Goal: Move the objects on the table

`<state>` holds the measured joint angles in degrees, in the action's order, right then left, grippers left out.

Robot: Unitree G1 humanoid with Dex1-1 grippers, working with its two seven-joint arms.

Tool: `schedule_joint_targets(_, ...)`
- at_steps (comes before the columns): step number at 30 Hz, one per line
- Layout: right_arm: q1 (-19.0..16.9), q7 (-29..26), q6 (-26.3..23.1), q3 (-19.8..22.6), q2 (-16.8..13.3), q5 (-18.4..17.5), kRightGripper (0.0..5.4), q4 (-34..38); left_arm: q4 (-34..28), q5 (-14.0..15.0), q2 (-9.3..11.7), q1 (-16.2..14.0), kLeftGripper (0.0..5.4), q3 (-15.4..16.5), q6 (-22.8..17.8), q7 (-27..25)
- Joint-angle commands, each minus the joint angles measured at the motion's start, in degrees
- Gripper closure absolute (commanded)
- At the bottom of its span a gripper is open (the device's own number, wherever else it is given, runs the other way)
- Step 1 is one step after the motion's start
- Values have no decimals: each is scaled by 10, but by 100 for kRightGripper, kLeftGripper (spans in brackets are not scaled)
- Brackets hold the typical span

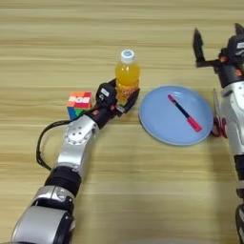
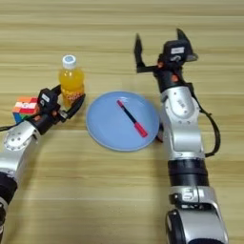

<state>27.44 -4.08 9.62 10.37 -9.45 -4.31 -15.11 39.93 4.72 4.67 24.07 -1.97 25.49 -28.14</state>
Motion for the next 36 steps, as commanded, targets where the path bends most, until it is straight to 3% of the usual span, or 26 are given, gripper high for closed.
schedule_joint_targets(1, 31, 12, 29, 14, -13, 1, 0, -70, 7, 0, 10, 30, 204, 16, 9, 18)
schedule_joint_targets(13, 39, 8, 57, 1, -11, -2, 0, -104, 60, -4, 14, 48, 204, 30, 11, 52)
schedule_joint_targets(29, 44, 8, 55, -13, -3, -4, 0, -118, 66, -18, -8, 38, 204, 2, 22, 41)
schedule_joint_targets(36, 46, 6, 54, -15, 0, -6, 0, -121, 95, -28, -8, 47, 204, 5, 17, 50)
